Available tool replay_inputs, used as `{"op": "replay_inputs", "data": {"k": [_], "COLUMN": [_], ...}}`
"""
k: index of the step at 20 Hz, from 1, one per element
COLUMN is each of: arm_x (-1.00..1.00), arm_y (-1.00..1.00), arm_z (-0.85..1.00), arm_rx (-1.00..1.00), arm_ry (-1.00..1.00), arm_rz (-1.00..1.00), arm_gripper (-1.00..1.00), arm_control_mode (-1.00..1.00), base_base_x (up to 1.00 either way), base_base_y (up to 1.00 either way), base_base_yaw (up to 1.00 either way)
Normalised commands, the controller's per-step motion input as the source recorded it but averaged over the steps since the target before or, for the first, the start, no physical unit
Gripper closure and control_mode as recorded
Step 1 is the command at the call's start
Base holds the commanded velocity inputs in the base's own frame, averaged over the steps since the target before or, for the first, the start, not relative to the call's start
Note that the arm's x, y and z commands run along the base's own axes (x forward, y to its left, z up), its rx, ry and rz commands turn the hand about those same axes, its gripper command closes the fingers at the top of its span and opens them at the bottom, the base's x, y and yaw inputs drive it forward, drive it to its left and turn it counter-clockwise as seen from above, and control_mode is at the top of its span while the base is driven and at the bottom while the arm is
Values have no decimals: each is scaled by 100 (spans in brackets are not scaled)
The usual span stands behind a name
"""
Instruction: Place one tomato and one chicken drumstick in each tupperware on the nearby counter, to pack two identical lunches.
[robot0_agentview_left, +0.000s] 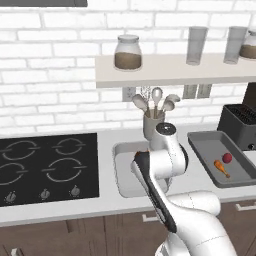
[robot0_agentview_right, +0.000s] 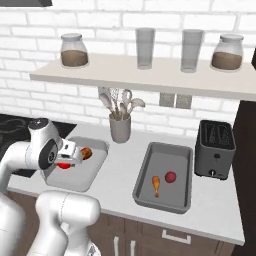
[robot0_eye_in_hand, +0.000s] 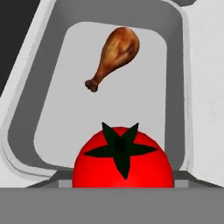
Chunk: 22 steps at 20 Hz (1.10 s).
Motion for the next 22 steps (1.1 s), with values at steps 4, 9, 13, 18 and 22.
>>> {"op": "replay_inputs", "data": {"k": [4,9,13,18,22], "arm_x": [100,100,85,43,-30], "arm_y": [2,0,1,-13,-15], "arm_z": [-90,-70,-13,0,13], "arm_rx": [0,0,0,0,4], "arm_ry": [7,8,4,6,8], "arm_rz": [-7,-7,-6,0,-3], "arm_gripper": [100,100,-100,-100,-100], "arm_control_mode": [-100,-100,-100,-100,-100], "base_base_x": [0,0,0,0,0], "base_base_y": [0,0,0,0,0], "base_base_yaw": [0,0,0,0,0]}}
